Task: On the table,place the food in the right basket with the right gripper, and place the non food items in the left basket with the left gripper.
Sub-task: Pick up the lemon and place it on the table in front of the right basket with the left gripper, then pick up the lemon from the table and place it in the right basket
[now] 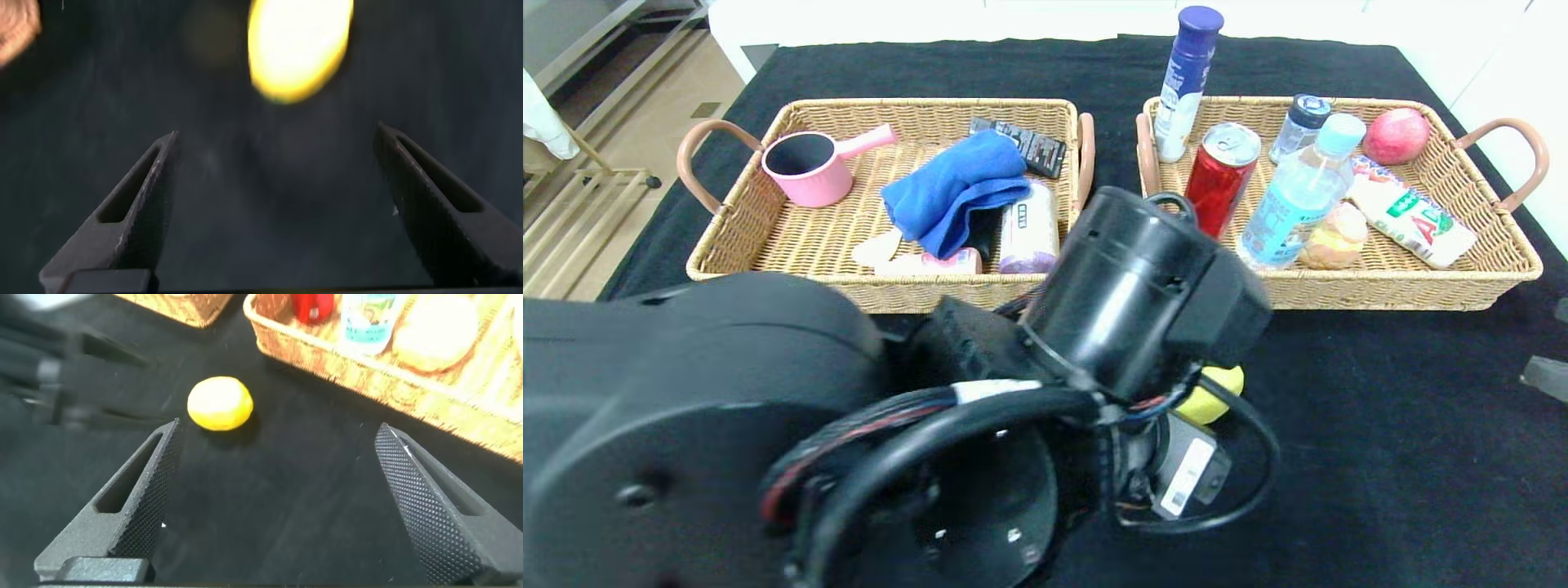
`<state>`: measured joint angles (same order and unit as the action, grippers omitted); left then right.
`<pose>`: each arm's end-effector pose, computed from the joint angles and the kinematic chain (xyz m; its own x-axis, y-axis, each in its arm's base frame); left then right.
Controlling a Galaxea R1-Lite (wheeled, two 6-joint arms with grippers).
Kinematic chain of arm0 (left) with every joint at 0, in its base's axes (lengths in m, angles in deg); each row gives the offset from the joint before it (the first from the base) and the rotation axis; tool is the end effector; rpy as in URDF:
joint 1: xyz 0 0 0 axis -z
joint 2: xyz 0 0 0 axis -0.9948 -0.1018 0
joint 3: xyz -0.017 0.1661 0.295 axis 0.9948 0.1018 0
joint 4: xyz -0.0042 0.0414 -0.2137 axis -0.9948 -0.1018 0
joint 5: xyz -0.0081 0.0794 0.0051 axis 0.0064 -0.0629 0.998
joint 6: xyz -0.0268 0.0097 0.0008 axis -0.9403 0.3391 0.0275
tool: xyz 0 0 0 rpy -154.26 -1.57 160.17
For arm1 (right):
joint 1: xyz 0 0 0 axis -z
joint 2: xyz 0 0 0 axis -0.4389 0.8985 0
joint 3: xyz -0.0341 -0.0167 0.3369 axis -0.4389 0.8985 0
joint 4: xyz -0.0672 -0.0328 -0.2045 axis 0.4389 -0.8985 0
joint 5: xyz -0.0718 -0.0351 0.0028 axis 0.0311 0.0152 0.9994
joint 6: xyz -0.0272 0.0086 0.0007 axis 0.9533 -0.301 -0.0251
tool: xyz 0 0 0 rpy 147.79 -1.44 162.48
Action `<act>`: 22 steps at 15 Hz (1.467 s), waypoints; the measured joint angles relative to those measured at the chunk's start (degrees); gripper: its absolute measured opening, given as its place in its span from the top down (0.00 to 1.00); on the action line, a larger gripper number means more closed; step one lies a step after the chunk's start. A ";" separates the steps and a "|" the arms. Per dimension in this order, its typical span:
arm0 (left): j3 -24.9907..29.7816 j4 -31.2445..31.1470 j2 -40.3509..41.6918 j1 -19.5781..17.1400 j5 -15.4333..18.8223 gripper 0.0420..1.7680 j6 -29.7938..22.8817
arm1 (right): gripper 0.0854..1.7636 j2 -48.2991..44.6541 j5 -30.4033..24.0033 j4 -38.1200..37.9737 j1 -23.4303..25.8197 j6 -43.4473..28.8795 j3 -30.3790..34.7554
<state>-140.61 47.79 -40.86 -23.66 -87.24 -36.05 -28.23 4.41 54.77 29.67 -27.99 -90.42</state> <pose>0.1921 -0.3167 0.2649 0.7060 -0.4555 -0.5423 0.6057 0.7852 0.1289 0.1244 0.0101 0.2961 0.8055 0.5812 -0.1156 -0.5853 0.8108 -0.0027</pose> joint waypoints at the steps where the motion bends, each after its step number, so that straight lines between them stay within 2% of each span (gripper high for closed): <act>1: 3.79 0.35 2.90 -0.30 2.45 0.05 1.56 | 0.03 0.24 0.00 -0.21 -0.17 0.00 0.00; 4: 15.07 2.56 12.17 -2.34 10.23 0.04 9.65 | 0.03 0.41 -0.02 -0.96 -0.89 0.06 0.13; 6: 22.10 5.84 18.01 -4.63 13.98 0.04 15.86 | 0.03 0.50 0.00 -1.38 -1.74 0.04 0.15; 11: 35.99 25.54 25.09 -13.04 20.83 0.04 18.44 | 0.03 1.10 0.27 -4.23 -5.75 0.04 0.04; 14: 40.13 30.34 26.14 -16.38 21.20 0.04 18.48 | 0.03 1.88 2.47 -4.08 -6.80 0.09 0.04; 18: 41.29 30.50 27.01 -17.23 21.18 0.04 18.04 | 0.03 2.89 7.52 -4.04 -10.41 0.06 0.41; 22: 41.56 30.50 27.15 -18.22 21.33 0.03 18.02 | 0.03 3.67 7.83 -4.10 -11.35 -0.05 0.52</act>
<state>-99.06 78.29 -13.71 -41.88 -65.90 -18.03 -24.56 12.23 50.68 18.32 -28.04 -89.90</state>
